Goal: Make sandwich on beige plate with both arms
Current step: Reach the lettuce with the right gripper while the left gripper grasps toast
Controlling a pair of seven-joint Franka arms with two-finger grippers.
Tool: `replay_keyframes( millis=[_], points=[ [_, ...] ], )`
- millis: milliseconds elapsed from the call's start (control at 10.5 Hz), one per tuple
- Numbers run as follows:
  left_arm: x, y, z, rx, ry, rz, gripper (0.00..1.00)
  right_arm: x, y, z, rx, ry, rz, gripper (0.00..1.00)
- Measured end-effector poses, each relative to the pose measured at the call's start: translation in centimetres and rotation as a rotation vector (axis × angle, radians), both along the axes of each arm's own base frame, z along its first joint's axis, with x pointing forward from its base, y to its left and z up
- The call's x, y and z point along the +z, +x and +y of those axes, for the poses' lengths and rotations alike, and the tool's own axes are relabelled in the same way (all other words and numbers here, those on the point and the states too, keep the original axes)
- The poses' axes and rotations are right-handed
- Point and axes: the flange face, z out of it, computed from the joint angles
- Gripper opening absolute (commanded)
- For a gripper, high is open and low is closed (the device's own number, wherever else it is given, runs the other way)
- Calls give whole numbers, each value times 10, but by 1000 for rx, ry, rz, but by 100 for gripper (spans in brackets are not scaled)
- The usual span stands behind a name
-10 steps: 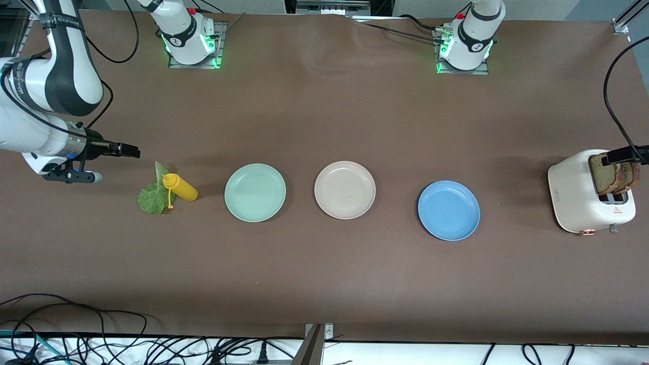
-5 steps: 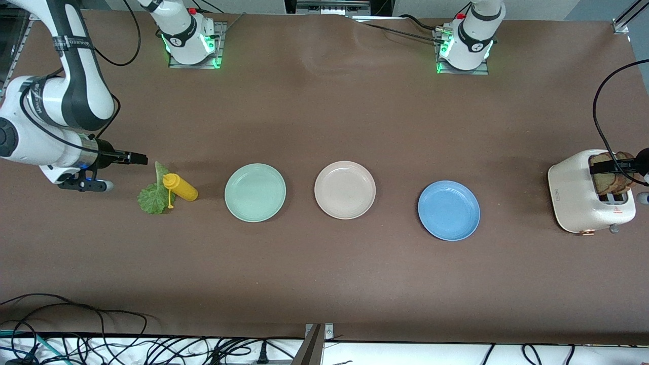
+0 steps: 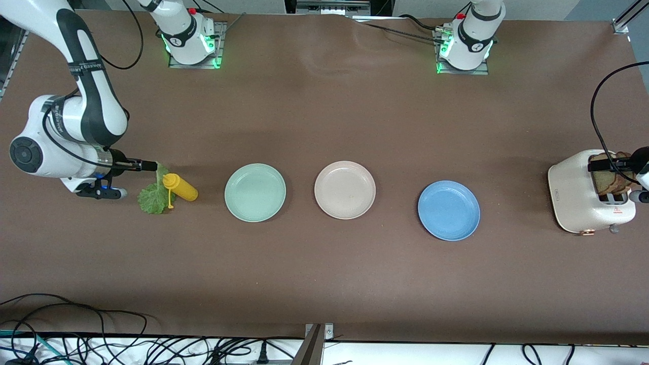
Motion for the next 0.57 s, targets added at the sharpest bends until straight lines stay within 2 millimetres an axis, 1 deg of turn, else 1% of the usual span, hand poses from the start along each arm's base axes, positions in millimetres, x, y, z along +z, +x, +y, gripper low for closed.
replay_keyframes(
  millis=[95,191,286,572],
  points=[
    [-5,-2,5,6,0,-3,31,-8,0,0,-1,0,3,100],
    [-10,-4,10,14,-1,-2,4,-16,0,0,-1,0,2,100],
    [-13,-5,12,17,-2,0,0,-25,0,0,-2,0,2,100],
    [-12,-5,12,16,-3,1,0,-45,-3,0,-3,1,13,100]
  ],
)
